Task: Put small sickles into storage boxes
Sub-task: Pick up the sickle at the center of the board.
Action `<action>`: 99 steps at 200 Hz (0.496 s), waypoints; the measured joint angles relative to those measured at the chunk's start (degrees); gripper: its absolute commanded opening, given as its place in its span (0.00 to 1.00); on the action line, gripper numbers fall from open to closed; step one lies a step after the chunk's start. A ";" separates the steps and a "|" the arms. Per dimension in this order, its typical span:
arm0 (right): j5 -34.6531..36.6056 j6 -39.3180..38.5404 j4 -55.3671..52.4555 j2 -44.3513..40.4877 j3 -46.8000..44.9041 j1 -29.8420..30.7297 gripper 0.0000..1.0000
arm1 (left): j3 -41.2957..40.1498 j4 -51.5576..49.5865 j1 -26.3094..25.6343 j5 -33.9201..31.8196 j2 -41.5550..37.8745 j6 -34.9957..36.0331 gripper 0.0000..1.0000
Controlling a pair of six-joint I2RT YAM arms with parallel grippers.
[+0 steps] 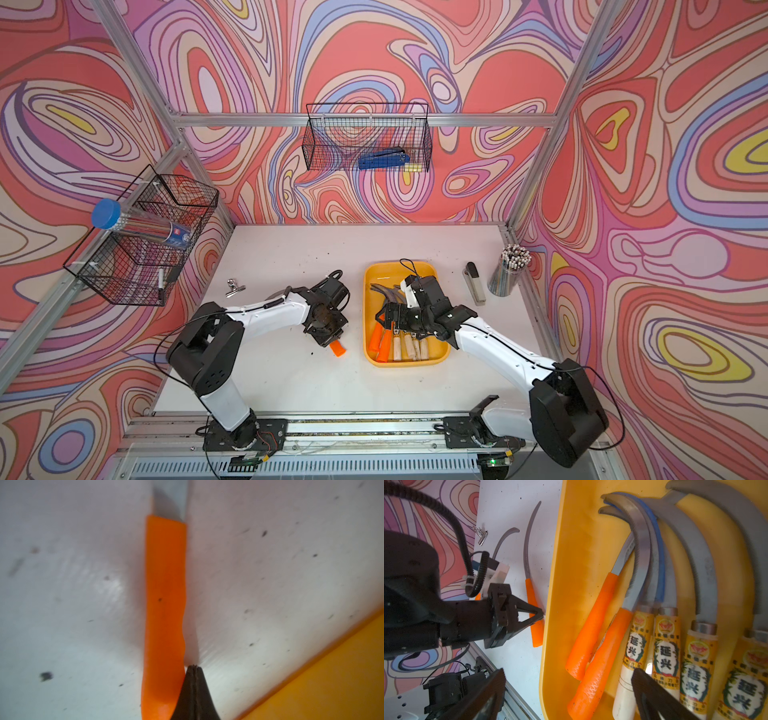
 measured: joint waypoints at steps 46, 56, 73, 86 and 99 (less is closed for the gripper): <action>-0.63 0.24 2.08 1.53 -0.63 0.00 0.98 | -7.02 -7.63 -0.42 -5.03 -11.63 3.93 0.00; -0.85 0.28 2.38 1.90 -0.63 0.00 0.98 | -7.08 -9.29 -0.39 -6.16 -13.40 5.62 0.00; -1.29 0.42 2.78 2.27 -0.63 0.00 0.98 | -6.56 -11.87 -0.42 -7.85 -15.39 9.35 0.00; -1.73 0.46 3.41 2.71 -0.63 0.00 0.98 | -5.40 -14.27 -0.39 -9.42 -15.69 13.18 0.00; -2.29 0.68 4.00 3.19 -0.63 0.00 0.98 | -4.44 -15.78 -0.39 -10.64 -15.67 17.73 0.00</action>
